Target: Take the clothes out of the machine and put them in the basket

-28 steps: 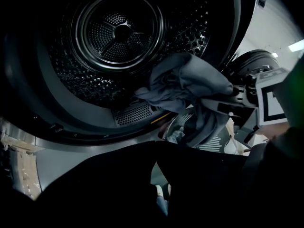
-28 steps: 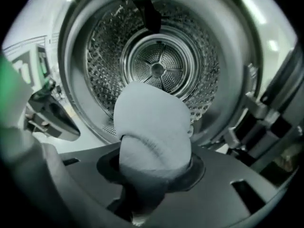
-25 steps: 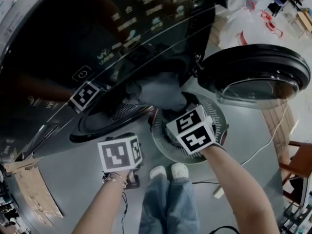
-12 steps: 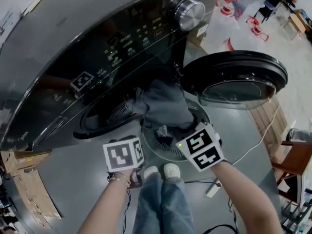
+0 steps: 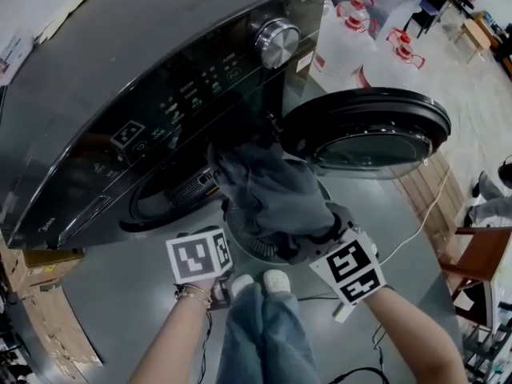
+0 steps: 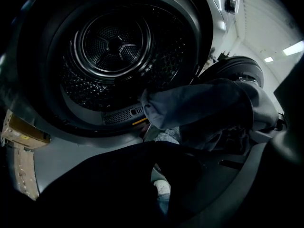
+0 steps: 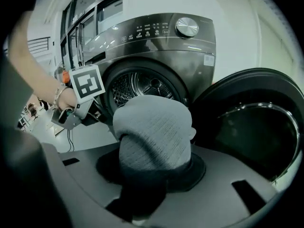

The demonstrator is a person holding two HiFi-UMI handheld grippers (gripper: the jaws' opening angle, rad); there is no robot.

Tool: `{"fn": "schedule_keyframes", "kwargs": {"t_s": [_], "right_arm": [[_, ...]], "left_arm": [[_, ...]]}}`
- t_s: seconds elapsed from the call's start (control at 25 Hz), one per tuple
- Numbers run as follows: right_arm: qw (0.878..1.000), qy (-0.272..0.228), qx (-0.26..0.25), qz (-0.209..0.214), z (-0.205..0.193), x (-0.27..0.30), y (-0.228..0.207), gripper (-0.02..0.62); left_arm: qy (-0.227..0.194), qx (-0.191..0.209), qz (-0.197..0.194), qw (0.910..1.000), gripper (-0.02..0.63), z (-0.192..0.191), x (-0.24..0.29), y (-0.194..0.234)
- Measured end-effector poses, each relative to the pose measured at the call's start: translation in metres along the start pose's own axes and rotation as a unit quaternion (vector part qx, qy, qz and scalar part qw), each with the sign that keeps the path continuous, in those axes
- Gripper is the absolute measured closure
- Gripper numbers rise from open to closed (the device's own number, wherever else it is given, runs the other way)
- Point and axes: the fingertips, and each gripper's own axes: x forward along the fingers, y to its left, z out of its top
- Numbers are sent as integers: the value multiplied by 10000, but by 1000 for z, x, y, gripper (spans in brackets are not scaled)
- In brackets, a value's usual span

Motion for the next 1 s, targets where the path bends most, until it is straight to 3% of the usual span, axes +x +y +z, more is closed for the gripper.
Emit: {"fn": "schedule_keyframes", "kwargs": {"t_s": [0.24,0.28,0.4,0.44,0.72,1.0], "right_arm": [[9986,403,333,-103,-32,33,-18,385],[9977,567,365,-56,-41,42,-17,355],[9927,1059,536,230,-69,64,-6,162],[9907,1204,556,296,-77,68,-3,149],[9867,1524,388,420,-98,86,5,149],[9914,1131,519,402,-68,134,6,150]], "left_arm": [[14,20,-1,10000,601,0,8,1],[41,31,7,10000,601,-2,9,2],[128,53,28,9999,601,-10,14,6],[152,44,31,9999,601,-12,15,8],[249,-83,50,9996,601,-19,27,23],[336,-64,86,9994,601,-21,39,41]]}}
